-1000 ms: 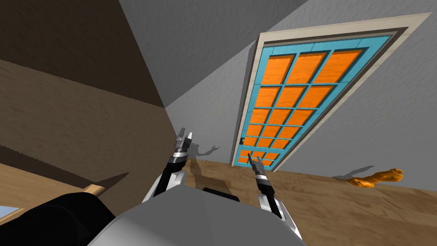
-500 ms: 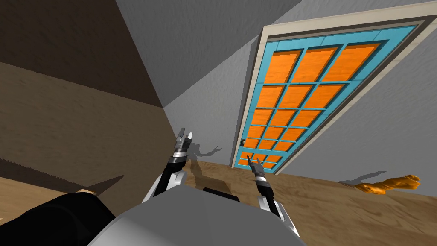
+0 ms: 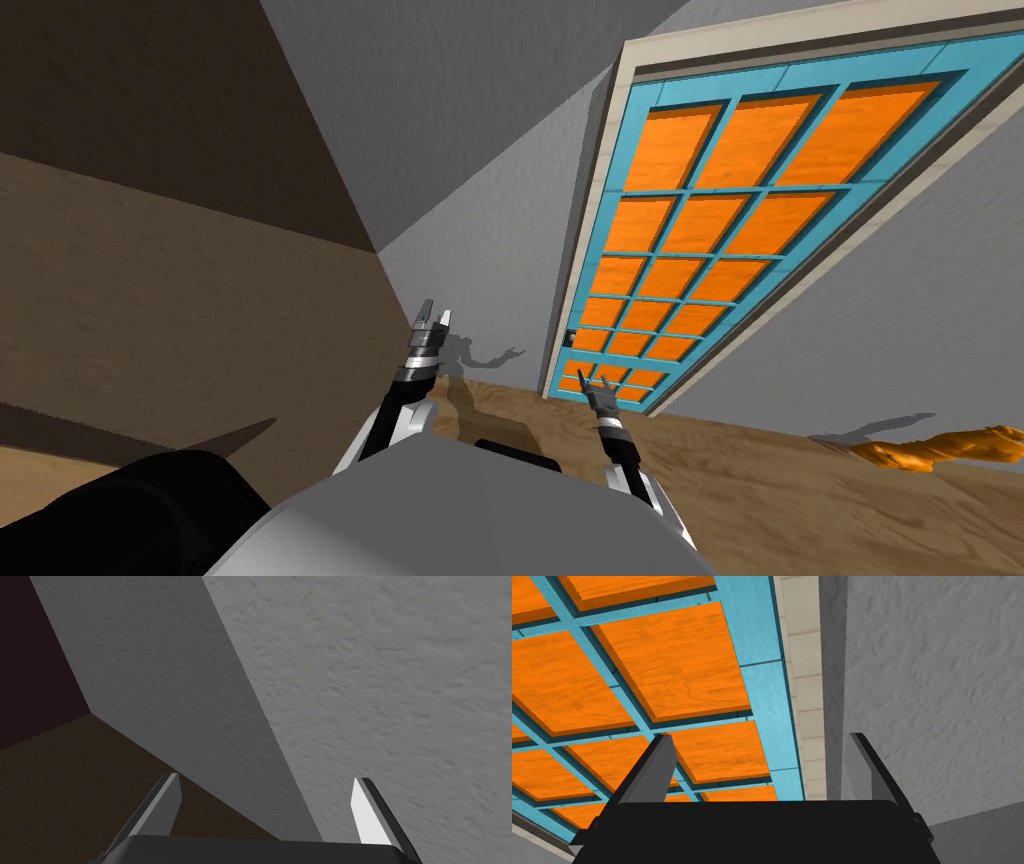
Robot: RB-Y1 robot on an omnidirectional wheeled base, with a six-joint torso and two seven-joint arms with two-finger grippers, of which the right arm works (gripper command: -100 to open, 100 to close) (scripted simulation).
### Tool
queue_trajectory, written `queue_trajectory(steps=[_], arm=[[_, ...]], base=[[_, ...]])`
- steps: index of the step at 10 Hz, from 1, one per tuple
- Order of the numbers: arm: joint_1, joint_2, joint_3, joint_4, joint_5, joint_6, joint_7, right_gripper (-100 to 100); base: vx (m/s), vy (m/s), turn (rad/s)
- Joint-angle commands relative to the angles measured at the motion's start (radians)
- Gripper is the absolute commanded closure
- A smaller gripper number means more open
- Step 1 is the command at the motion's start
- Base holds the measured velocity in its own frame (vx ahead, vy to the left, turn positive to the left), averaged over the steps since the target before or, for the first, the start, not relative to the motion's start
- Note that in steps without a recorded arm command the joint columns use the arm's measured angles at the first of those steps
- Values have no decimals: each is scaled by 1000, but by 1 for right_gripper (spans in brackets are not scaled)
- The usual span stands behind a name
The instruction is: Pull the door open
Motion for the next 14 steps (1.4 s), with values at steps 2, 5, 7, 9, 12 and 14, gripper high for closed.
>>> queue_trajectory(steps=[2,5,7,9,12,14], arm=[[-21,1,-13,62,15,-10,48,-100],[-42,2,-27,127,30,-22,96,-100],[-54,3,-35,164,39,-29,122,-100],[-73,5,-48,223,52,-40,165,-100],[-88,3,-56,265,58,-51,186,-100],[-82,-19,-71,282,48,-67,178,-100]], base=[[98,-41,27],[95,-22,22],[72,-31,19],[133,-55,29],[120,-42,17],[135,89,122]])
